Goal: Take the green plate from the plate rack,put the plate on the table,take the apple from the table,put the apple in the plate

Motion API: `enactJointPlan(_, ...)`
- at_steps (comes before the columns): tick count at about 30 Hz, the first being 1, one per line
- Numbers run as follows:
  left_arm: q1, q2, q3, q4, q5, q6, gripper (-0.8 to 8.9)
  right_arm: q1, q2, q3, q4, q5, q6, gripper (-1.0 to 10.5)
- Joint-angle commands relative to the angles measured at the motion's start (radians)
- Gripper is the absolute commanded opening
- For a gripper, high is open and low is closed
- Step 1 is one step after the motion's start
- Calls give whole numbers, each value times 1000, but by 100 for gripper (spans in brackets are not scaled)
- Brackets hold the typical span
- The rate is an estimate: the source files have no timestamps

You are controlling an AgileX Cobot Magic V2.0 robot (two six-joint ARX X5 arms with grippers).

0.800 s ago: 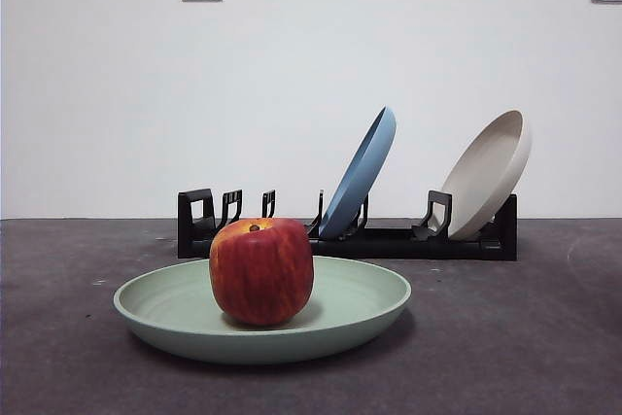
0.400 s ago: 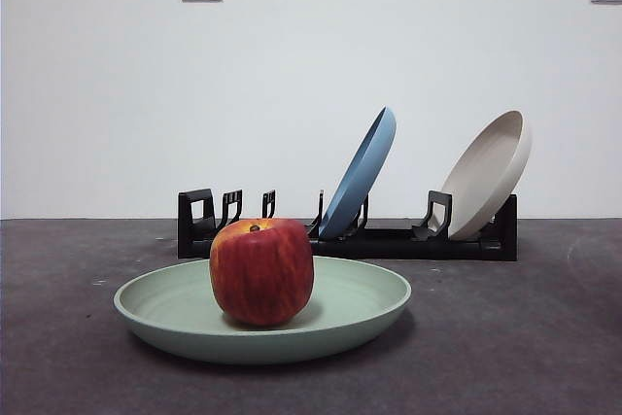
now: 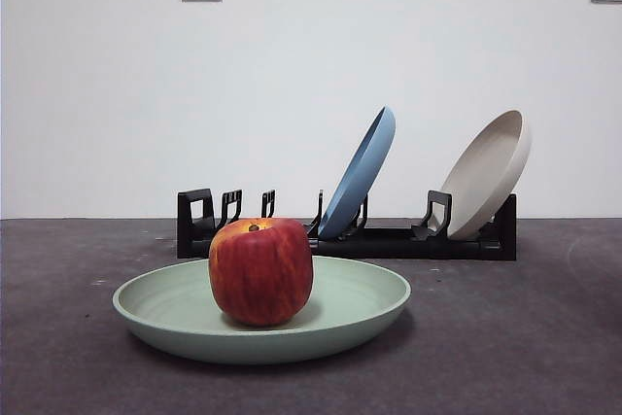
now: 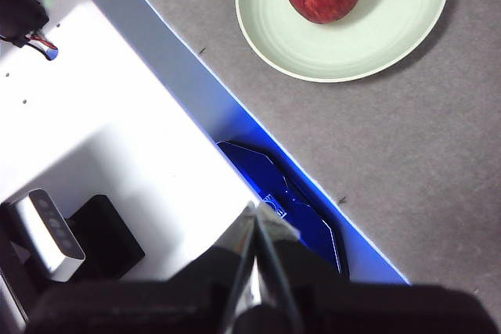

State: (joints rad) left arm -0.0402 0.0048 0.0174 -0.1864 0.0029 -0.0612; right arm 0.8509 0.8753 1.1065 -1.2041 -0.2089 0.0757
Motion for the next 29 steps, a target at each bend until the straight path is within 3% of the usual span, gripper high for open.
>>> enactJointPlan(1, 3, -3, -14, 2, 0, -10, -3, 1, -2, -8, 5, 2, 6, 1)
enactJointPlan(16, 3, -3, -14, 2, 0, -10, -3, 1, -3, -8, 4, 2, 4, 1)
enactJointPlan(18, 3, -3, -14, 2, 0, -10, -3, -27, -21, -8, 11, 21, -47, 1)
enactJointPlan(22, 3, -3, -14, 2, 0, -10, -3, -167, -89, -11, 122, 21, -122, 1)
enactJointPlan(26, 3, -3, -14, 2, 0, -10, -3, -389, -201, -82, 384, -95, -127, 1)
enactJointPlan(29, 3, -3, -14, 2, 0, -10, -3, -558, -287, -180, 524, -133, -142, 1)
